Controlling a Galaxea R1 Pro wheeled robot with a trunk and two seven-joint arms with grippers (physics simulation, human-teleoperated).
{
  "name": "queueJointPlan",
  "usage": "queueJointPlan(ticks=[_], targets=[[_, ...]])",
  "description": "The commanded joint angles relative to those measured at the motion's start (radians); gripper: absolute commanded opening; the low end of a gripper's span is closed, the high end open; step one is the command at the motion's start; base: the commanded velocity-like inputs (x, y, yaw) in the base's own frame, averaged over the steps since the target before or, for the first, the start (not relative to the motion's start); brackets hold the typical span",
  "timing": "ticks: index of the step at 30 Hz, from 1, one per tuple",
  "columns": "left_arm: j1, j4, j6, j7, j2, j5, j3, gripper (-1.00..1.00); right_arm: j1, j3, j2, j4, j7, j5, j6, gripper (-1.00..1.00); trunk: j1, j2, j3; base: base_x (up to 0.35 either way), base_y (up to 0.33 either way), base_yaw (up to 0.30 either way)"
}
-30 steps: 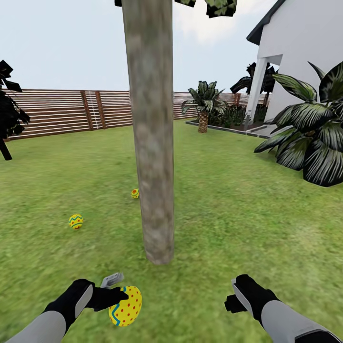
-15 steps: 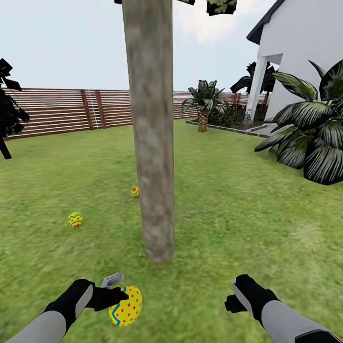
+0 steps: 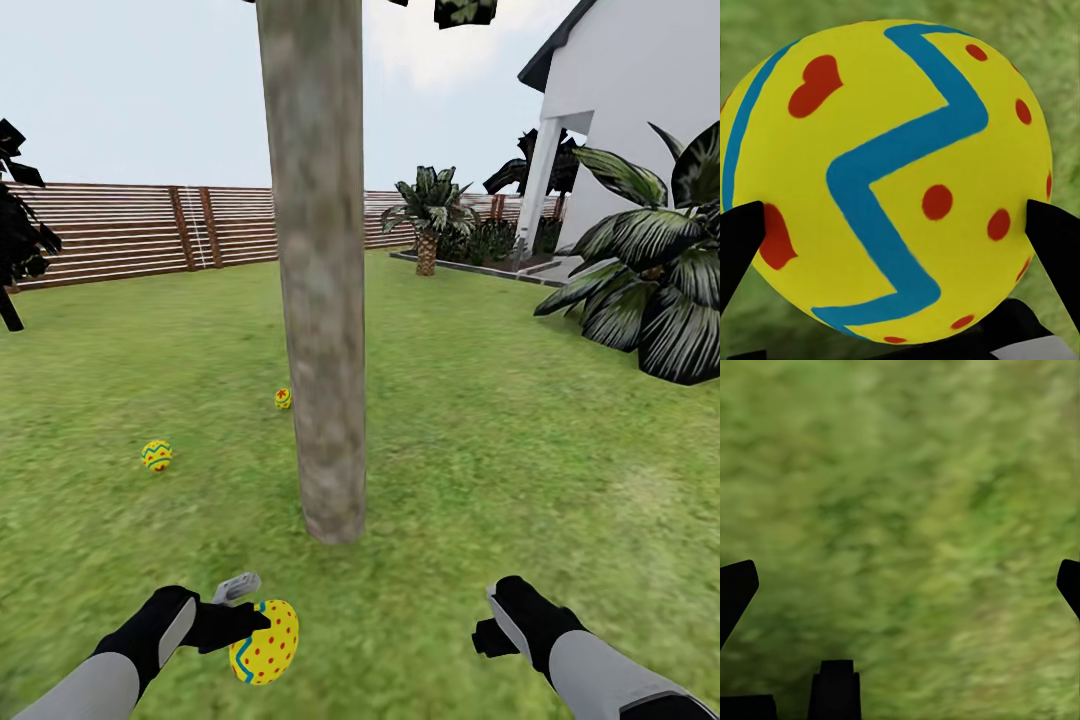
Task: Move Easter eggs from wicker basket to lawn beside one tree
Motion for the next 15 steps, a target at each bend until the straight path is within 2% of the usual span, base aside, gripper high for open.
queueJointPlan(ticks=[1, 15], targets=[[0.0, -0.001, 0.008, 0.0, 0.0, 0.005, 0.005, -1.0, 0.0, 0.007, -0.001, -0.002, -0.007, -0.01, 0.005, 1.0, 0.004, -0.008, -0.004, 0.0, 0.0, 0.0], [0.0, -0.001, 0.009, 0.0, 0.001, 0.004, 0.006, -1.0, 0.0, 0.007, 0.001, -0.002, -0.007, -0.01, 0.005, 1.0, 0.057, -0.106, -0.048, 0.0, 0.0, 0.0]])
